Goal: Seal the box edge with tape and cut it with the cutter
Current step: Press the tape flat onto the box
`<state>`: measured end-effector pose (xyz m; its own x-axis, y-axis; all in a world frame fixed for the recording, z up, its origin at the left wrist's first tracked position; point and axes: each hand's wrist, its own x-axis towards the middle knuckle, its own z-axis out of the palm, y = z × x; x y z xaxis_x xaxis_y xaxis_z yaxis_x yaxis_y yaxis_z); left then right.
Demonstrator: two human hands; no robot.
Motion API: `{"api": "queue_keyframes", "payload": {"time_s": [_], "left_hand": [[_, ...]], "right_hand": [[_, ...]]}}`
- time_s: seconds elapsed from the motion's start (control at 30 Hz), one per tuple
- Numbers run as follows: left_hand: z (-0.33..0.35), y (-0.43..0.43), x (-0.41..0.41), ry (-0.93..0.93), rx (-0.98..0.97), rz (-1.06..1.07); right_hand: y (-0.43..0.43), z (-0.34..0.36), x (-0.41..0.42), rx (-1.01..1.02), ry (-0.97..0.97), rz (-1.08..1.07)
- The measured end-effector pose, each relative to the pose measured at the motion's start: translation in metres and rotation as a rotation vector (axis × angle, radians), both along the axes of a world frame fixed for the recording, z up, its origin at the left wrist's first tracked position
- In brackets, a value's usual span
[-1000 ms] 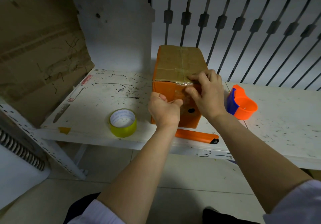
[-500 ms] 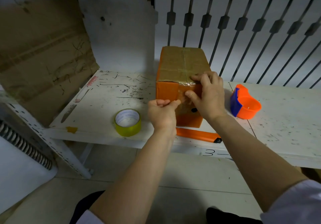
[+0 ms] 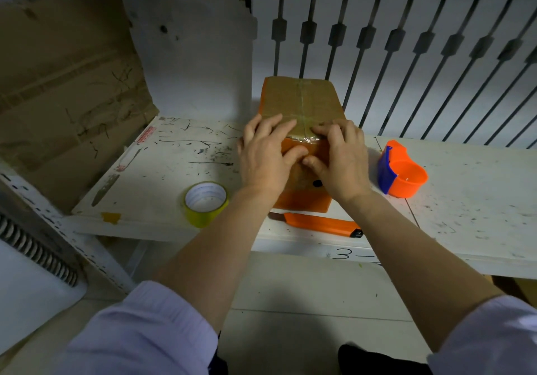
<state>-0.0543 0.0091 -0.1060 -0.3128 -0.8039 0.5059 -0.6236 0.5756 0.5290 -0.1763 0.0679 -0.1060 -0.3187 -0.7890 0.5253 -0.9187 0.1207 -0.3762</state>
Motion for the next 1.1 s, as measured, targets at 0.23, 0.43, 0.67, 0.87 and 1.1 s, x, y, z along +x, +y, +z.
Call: {"api": "queue_keyframes", "payload": {"time_s": [0.23,0.43,0.67,0.87,1.1], "left_hand": [[-0.012,-0.005,0.01,-0.157,-0.097,-0.071],[-0.009,-0.005,0.019,-0.237,-0.039,-0.108],[-0.003,-0.008,0.017,0.03,-0.035,-0.113],[-0.003,-0.005,0.008,-0.06,-0.034,-0.043],[-0.01,-0.006,0.014,-0.149,-0.074,-0.08]], "right_hand": [[0.008,-0.005,-0.008,0.132,0.17,0.037],[0.002,-0.002,0.003,-0.003,-0.016,0.001],[0.003,-0.009,-0.002,0.035,0.207,-0.011],[0.005,-0.007,-0.006,0.057,0.119,0.039],[0.001,0.001,-0.007,-0.02,-0.117,0.067]]}}
